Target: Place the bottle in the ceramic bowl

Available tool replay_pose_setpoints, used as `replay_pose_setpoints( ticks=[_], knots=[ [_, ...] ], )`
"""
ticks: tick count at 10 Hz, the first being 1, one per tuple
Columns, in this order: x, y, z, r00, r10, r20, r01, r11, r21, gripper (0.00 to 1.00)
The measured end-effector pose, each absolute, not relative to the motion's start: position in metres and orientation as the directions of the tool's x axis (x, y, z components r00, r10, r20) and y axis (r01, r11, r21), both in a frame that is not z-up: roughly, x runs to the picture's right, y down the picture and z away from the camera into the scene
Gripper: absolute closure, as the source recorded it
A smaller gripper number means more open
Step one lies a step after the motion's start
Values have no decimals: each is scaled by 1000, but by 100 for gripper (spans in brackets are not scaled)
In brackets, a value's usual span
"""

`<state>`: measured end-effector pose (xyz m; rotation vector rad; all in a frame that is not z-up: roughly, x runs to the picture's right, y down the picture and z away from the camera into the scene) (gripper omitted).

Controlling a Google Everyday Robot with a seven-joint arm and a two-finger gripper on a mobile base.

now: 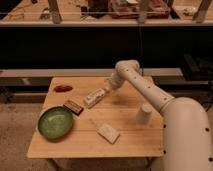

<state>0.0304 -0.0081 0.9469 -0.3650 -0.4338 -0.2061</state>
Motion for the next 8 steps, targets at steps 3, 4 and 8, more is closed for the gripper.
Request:
replay_pose_setpoints(
  ticks=[3,4,8],
  knots=[
    [6,-8,958,843,-160,513,350,888,-298,20],
    [-9,-6,962,825,-171,538,379,875,-303,20],
    [-56,4,960,717,-235,656,525,802,-286,20]
  ],
)
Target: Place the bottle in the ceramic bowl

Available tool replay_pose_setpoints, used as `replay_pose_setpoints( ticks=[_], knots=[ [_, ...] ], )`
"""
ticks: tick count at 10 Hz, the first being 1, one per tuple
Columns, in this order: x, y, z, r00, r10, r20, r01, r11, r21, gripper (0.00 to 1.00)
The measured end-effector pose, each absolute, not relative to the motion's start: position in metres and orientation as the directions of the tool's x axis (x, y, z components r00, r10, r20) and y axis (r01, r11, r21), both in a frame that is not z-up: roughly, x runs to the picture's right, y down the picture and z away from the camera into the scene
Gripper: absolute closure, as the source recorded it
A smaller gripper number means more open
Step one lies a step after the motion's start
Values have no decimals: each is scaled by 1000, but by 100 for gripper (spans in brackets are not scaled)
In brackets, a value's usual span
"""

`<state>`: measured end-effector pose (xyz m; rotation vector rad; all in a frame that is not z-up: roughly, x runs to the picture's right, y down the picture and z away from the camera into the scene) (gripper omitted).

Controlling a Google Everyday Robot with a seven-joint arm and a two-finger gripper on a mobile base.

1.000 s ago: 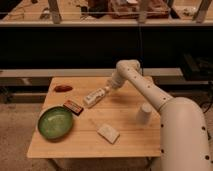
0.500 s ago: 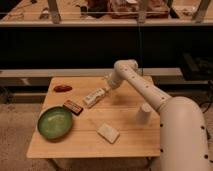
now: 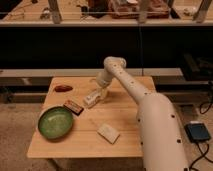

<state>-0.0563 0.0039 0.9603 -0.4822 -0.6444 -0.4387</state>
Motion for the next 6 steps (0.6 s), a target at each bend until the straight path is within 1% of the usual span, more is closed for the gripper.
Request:
replay_pose_setpoints(
  ticks=[1,2,3,4,5,6],
  knots=[
    [-62,13,953,678,-261,688,582,761,-285,21],
    [-68,22,951,657,-284,699,618,734,-282,29],
    [-66,26,955,674,-271,687,595,750,-288,38],
    [-65,27,961,696,-241,676,559,774,-299,46],
    [-69,28,970,710,-216,671,535,785,-313,50],
    [-78,29,972,702,-213,680,540,782,-313,51]
  ],
)
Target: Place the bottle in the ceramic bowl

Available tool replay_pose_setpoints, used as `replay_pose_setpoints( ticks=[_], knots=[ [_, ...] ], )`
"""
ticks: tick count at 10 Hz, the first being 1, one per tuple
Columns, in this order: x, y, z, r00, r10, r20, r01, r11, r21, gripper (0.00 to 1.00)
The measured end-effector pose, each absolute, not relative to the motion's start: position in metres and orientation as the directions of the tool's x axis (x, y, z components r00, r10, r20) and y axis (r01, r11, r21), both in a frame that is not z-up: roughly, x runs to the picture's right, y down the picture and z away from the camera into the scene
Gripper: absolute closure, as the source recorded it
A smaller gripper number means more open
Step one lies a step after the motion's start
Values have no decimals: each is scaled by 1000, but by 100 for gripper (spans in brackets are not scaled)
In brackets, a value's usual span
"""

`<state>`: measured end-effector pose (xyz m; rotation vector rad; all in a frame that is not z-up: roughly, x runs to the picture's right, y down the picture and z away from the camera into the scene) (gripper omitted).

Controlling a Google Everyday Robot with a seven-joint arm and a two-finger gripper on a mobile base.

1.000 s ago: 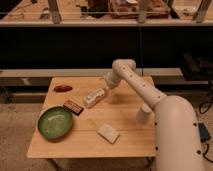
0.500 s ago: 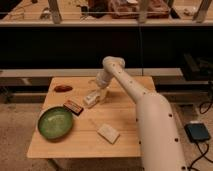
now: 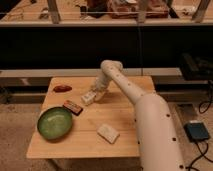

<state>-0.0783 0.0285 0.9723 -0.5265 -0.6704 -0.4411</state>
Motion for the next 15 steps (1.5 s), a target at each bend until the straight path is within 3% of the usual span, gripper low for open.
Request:
replay_pose_setpoints(
  ticks=[1,4,5,9,15],
  knots=[
    [-82,32,971,692,-222,687,555,772,-310,55],
    [-82,18,949,681,-240,692,556,784,-276,84],
    [-87,6,936,677,-244,695,553,791,-261,89],
    [-109,-28,880,628,-311,713,590,788,-176,90],
    [-196,-15,839,536,-421,732,682,726,-81,90]
  ],
)
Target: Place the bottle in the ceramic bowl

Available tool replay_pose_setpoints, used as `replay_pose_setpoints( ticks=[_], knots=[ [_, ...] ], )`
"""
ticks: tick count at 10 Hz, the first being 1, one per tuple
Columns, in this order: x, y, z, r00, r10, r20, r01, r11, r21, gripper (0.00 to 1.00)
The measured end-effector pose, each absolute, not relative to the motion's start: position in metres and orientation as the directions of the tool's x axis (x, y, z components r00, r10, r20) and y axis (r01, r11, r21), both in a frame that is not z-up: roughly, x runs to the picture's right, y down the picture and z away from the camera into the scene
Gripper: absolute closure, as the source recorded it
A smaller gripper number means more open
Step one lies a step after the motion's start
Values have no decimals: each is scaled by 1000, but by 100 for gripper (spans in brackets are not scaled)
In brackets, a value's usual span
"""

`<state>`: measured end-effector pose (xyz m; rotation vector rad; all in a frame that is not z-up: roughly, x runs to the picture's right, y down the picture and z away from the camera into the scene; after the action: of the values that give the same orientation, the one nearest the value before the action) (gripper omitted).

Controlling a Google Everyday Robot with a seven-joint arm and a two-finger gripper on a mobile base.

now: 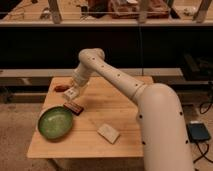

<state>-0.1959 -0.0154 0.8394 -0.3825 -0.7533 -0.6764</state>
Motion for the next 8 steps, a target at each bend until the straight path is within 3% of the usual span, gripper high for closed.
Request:
replay_pose_setpoints(
  ticks=[8],
  knots=[
    [-254,66,791,346,-544,765,763,637,108,87]
  ],
)
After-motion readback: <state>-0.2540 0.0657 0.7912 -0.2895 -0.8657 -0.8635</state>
